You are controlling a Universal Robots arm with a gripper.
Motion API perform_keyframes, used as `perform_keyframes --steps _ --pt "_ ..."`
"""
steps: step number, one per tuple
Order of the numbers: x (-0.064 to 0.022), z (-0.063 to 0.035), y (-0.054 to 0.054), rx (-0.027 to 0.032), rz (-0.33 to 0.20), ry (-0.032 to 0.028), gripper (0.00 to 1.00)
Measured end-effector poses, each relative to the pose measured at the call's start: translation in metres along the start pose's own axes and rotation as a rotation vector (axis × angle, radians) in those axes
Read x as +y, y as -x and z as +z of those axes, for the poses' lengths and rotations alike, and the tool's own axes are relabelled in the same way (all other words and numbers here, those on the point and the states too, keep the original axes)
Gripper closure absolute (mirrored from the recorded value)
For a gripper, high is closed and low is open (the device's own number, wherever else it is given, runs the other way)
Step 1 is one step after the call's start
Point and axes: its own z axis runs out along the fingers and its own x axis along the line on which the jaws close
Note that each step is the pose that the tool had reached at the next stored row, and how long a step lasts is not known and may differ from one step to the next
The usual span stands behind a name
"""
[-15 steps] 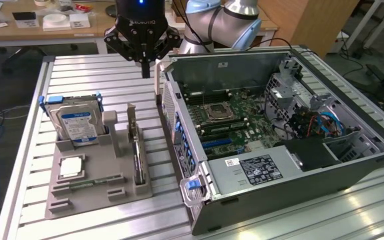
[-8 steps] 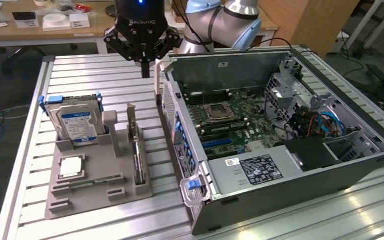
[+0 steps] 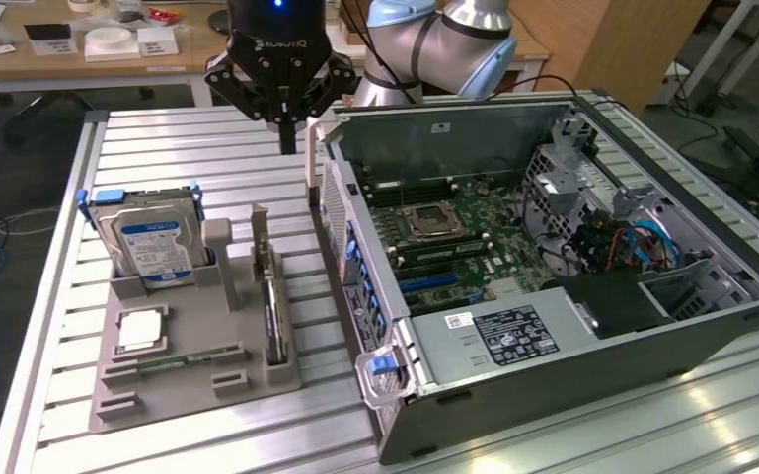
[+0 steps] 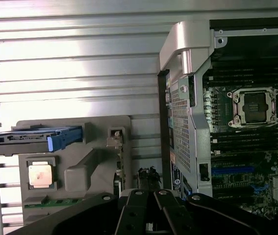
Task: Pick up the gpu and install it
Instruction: 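Reach for the gpu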
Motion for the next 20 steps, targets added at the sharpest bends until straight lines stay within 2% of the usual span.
perform_keyframes --steps 13,20 --pt "-0.0006 0.0 -0.01 0.0 0.0 0.0 0.89" --pt "-0.0006 -0.0001 -0.011 0.0 0.0 0.0 0.89"
